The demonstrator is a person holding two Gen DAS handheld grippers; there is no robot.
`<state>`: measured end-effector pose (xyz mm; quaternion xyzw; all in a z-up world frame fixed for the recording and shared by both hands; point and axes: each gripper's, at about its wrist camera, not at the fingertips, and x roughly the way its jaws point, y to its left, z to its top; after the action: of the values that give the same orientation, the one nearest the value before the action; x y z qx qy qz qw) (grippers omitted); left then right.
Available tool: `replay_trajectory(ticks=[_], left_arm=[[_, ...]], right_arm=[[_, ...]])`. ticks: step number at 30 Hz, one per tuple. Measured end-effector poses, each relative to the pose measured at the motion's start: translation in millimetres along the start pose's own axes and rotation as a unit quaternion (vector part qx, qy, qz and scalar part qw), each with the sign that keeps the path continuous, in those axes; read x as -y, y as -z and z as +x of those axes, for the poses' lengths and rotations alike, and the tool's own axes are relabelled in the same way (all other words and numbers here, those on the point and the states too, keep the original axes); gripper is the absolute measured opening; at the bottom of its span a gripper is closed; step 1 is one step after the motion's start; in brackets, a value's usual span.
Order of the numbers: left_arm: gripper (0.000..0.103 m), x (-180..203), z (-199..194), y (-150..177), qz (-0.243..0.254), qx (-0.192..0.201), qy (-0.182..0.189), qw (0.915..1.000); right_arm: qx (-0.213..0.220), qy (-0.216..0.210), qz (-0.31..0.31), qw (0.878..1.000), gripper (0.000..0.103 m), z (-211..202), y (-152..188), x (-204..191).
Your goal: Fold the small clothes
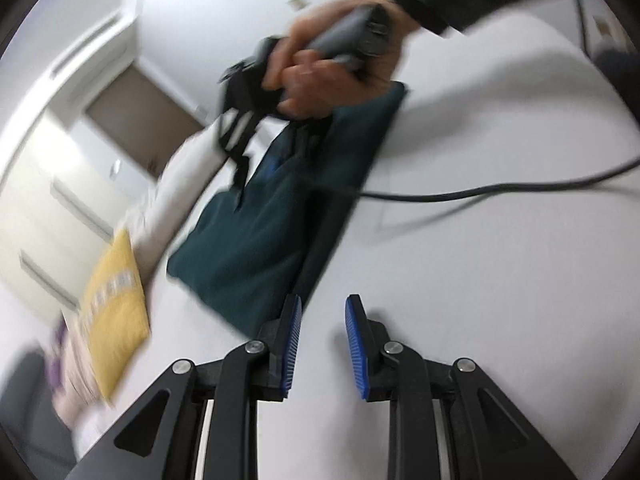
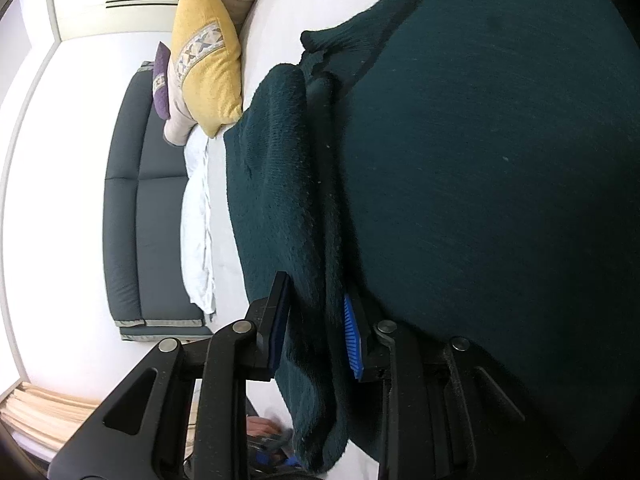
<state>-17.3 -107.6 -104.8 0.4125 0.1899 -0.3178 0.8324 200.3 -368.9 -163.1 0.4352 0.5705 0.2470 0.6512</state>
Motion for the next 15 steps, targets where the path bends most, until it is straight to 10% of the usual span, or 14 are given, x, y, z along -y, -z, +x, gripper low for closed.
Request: replay_trajectory(ticks=[4, 10, 15], left_arm=[[0.031, -42, -12, 13, -0.152, -0.02, 0.024, 0.9878], [0.032, -96, -2, 42, -0.333, -0.036, 0.067, 0.94], [0.06, -129, 6, 39, -0.408, -0.017, 0.086, 0.9087]], right_arm=[[0.008, 0.015, 0.001, 1.0, 0.023, 3, -3, -8], [0.032, 0.077, -0.057, 0.995, 0.013, 7, 2, -28], [0.065, 0.083, -0.07, 0.992, 0.011, -33, 5, -28]])
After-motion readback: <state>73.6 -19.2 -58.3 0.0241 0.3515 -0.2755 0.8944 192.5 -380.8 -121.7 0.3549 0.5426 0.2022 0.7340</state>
